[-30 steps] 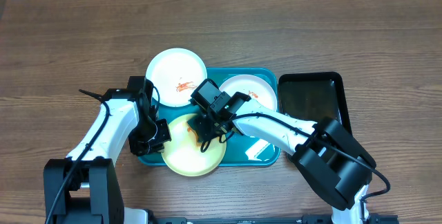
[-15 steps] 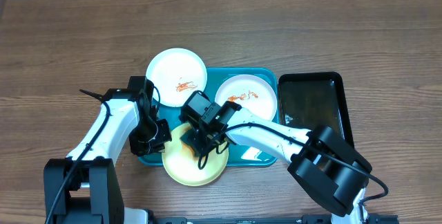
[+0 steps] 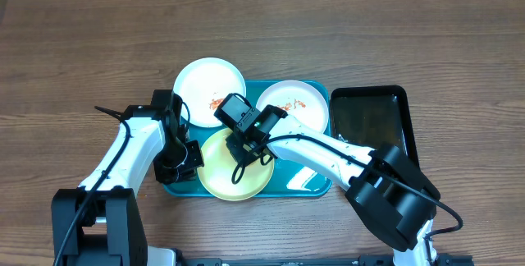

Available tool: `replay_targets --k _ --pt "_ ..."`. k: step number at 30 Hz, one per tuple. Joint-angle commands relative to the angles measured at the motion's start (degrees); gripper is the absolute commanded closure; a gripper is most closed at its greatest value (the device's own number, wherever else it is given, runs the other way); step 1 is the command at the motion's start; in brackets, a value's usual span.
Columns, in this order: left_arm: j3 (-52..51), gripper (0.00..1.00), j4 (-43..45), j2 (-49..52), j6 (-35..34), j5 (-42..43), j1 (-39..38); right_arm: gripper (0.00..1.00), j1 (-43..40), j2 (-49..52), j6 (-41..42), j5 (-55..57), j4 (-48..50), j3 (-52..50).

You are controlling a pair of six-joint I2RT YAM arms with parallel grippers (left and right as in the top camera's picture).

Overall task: Clean dirty plates on tray and stack at the side
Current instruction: 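Scrub the yellow plate surface with the sponge in the right gripper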

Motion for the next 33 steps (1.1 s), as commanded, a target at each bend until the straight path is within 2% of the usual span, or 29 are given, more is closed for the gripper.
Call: replay_targets --k 1,2,3,9,12,14,23,29,31,33 --pt "0.90 0.95 1.73 0.39 2.80 8.09 -0.17 0.96 0.09 0.17 0.44 0.59 -1.53 1.38" --pt "0.90 0.80 2.73 0.39 4.50 11.15 -0.17 0.96 -0.07 0.17 0.37 1.16 -1.70 1.38" --pt "0.90 0.57 3.87 0.39 5.22 14.36 -0.17 0.96 -0.39 0.17 0.15 1.62 -2.01 1.40" --pt "0.90 0.50 4.46 0.42 5.16 14.14 -0.17 0.96 -1.64 0.17 -1.79 1.62 -4.09 1.40" --pt "0.85 0.48 4.59 0.44 4.98 10.56 -0.17 0.96 -1.64 0.17 -1.75 1.33 -3.96 1.40" --pt "0.46 0.51 4.98 0.44 4.26 10.69 -0.17 0.96 -1.64 0.17 -1.75 0.13 -3.91 1.40" --pt "-2.45 0.54 6.75 0.46 3.02 10.03 -0.17 0.96 -1.64 0.17 -1.81 0.09 -3.85 1.40" --pt "-2.97 0.59 7.91 0.46 2.38 8.87 -0.17 0.96 -1.64 0.17 -9.16 0.11 -3.78 1.73" --pt "-2.97 0.64 8.33 0.46 2.16 9.03 -0.17 0.96 -1.64 0.17 -9.29 0.70 -3.65 1.73" --pt "-2.97 0.64 8.55 0.46 1.92 9.03 -0.17 0.96 -1.64 0.17 -9.31 0.94 -3.56 1.73"
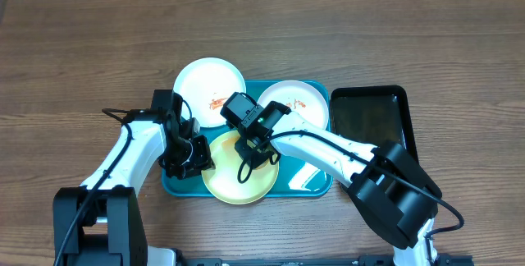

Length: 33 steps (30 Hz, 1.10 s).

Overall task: Clean dirty plates on tray and stack at the side
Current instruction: 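Scrub the yellow plate surface with the sponge in the right gripper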

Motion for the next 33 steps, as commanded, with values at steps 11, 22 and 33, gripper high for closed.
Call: replay_targets --k 11,22,33 --pt "-5.20 0.64 5.25 0.46 -2.14 -0.55 -0.17 0.96 -0.13 0.15 -1.90 0.46 0.76 1.70" --pt "-6.88 0.96 6.64 0.46 -2.34 -0.31 -0.17 0.96 -0.13 0.15 -6.01 2.34 2.89 3.91" --pt "-6.86 0.96 6.19 0.46 -2.34 -0.28 -0.17 0.96 0.90 0.28 -8.94 -6.69 1.05 3.06"
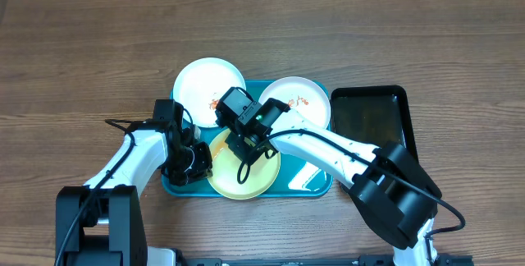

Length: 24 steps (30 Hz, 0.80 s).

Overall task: Clean dirty plates on tray and stack at the side
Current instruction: 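Scrub the yellow plate surface with the sponge in the right gripper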

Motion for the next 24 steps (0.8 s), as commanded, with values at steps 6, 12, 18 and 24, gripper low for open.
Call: replay_targets --k 6,12,18,24 --pt "-1.14 0.96 -2.60 0.59 -0.59 -1.40 -0.22 0.96 0.63 0.42 -1.29 -2.47 -0.52 0.70" --pt "-1.14 0.96 -4.02 0.59 -0.59 -1.20 -0.22 0.96 0.63 3.41 -1.27 -1.55 2.25 0.70" --pt "-1.14 0.96 -4.11 0.59 -0.59 -1.01 -0.22 0.96 0.44 4.42 4.07 4.17 3.19 0.79" --pt "-1.14 0.96 -4.55 0.59 -0.57 -1.07 -0.22 0.96 -1.66 4.39 18.45 13.07 -1.44 0.83"
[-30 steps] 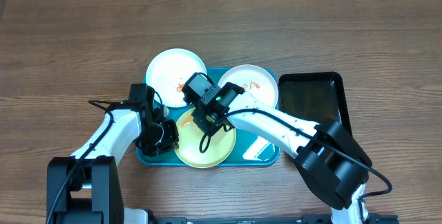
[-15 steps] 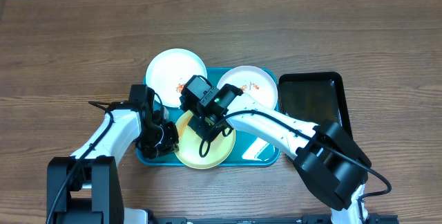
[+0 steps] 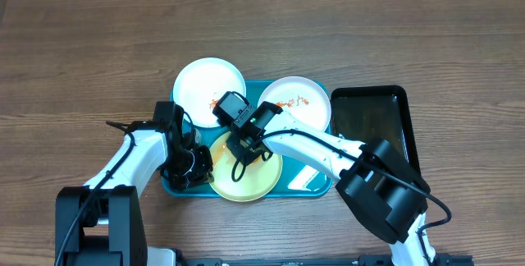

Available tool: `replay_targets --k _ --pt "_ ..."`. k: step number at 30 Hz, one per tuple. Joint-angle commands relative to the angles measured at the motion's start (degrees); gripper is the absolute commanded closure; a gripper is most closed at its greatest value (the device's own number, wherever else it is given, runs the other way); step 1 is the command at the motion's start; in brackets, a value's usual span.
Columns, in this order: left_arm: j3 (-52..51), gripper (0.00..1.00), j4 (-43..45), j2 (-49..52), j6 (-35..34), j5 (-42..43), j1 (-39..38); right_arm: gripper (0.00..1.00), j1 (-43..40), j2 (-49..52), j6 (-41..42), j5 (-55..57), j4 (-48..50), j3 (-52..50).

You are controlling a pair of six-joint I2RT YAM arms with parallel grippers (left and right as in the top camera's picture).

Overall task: Clean dirty plates on tray and stack at the side
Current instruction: 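Scrub the yellow plate surface with the sponge in the right gripper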

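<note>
A yellow plate [image 3: 250,180] lies on the front of the teal tray [image 3: 310,182]. My left gripper [image 3: 203,167] is at the plate's left rim and looks shut on it. My right gripper [image 3: 239,147] hangs low over the plate's back half, its fingers hidden under the wrist. A white plate [image 3: 209,81] with orange crumbs rests on the tray's back left corner. A second white plate [image 3: 297,102] with crumbs sits at the back right.
A black tray [image 3: 376,122] lies on the wooden table right of the teal tray. My right arm crosses over the teal tray's right half. A black cable loops over the yellow plate.
My right gripper has shifted a little to the left over the yellow plate. The plate sits slightly further to the front right. The left gripper stays at its rim.
At first my left gripper was at the tray's left edge beside the yellow plate, with my right gripper over the plate. Then the left gripper was further right at the plate's rim. The plate has shifted a little right, and the right gripper stays over it.
</note>
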Motion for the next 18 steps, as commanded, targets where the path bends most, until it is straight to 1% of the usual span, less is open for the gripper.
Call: replay_targets --k 1,4,6,10,12,15,18 --pt "-1.16 0.96 -0.96 0.66 -0.35 -2.75 -0.22 0.96 -2.38 1.01 10.21 7.56 -3.61 0.48" --pt "-1.16 0.96 -0.94 0.66 -0.37 -2.75 -0.22 0.96 -2.89 1.01 12.15 7.02 -8.76 0.48" --pt "-1.16 0.96 -0.92 0.66 -0.37 -2.75 -0.22 0.96 -2.89 1.01 12.09 4.44 -11.87 0.48" --pt "-1.16 0.96 -0.90 0.66 -0.37 -2.75 -0.22 0.96 -2.73 1.01 9.70 -2.86 -16.37 0.48" --pt "-1.16 0.96 -0.83 0.66 -0.37 -2.75 -0.22 0.96 -2.36 1.01 6.97 -8.35 -16.13 0.48" --pt "-1.16 0.96 -0.63 0.66 -0.37 -2.73 -0.22 0.96 -1.75 1.01 1.73 -17.79 -13.29 0.48" --pt "-1.16 0.96 -0.63 0.66 -0.37 -2.73 -0.22 0.96 -1.70 1.01 1.55 -18.91 -9.11 0.48"
